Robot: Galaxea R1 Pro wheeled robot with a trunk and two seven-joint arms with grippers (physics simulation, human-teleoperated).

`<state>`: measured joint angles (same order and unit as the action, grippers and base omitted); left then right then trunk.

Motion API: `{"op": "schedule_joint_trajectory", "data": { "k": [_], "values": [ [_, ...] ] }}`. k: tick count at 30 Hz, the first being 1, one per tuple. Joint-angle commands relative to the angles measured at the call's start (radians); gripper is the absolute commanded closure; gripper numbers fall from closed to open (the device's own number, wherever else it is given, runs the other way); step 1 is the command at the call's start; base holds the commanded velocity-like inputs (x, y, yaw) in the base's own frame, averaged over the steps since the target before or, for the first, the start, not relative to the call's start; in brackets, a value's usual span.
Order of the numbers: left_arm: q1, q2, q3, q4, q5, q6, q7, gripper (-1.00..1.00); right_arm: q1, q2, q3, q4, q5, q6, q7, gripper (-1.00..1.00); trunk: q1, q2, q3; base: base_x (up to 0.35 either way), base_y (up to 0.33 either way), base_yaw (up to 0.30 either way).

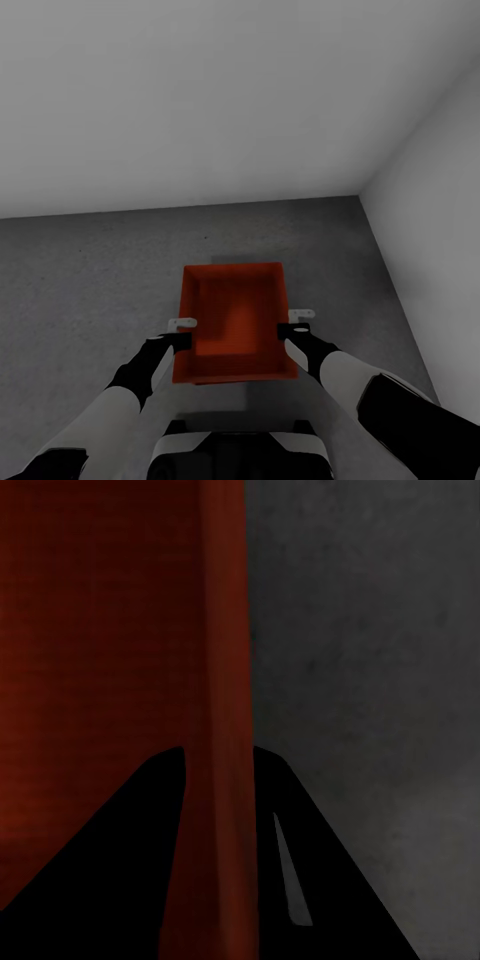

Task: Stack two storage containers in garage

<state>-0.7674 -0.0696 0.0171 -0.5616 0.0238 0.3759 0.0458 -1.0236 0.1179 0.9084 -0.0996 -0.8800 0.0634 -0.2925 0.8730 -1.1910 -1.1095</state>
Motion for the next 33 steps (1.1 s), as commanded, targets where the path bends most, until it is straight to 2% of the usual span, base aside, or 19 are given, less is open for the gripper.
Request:
{"op": "schedule_joint_trajectory", "data": {
  "k": [1, 8, 9, 10, 33],
  "values": [
    [0.000, 0.001, -0.008, 0.044, 0.022, 0.005, 0.009, 1.00, 0.000, -0.009, 0.023, 0.006, -0.033, 0.024, -0.004, 1.00, 0.010, 0.000, -0.001, 0.000, 0.000, 0.000],
    [0.000, 0.001, -0.008, 0.045, 0.022, 0.005, 0.009, 1.00, 0.000, -0.009, 0.023, 0.006, -0.033, 0.025, -0.005, 1.00, 0.010, 0.000, -0.001, 0.000, 0.000, 0.000],
    [0.000, 0.001, -0.008, 0.045, 0.022, 0.005, 0.009, 1.00, 0.000, -0.009, 0.023, 0.006, -0.033, 0.025, -0.005, -1.00, 0.010, 0.000, -0.001, 0.000, 0.000, 0.000],
    [0.000, 0.001, -0.009, 0.047, 0.023, 0.010, 0.010, -1.00, 0.000, -0.007, 0.023, 0.006, -0.033, 0.023, -0.007, -1.00, 0.010, 0.000, -0.001, 0.000, 0.000, 0.000],
    [0.000, 0.003, -0.009, 0.043, 0.022, 0.005, 0.000, -1.00, 0.000, -0.009, 0.023, 0.006, -0.033, 0.027, -0.005, -1.00, 0.010, 0.000, -0.001, 0.000, 0.000, 0.000]
  ]
}}
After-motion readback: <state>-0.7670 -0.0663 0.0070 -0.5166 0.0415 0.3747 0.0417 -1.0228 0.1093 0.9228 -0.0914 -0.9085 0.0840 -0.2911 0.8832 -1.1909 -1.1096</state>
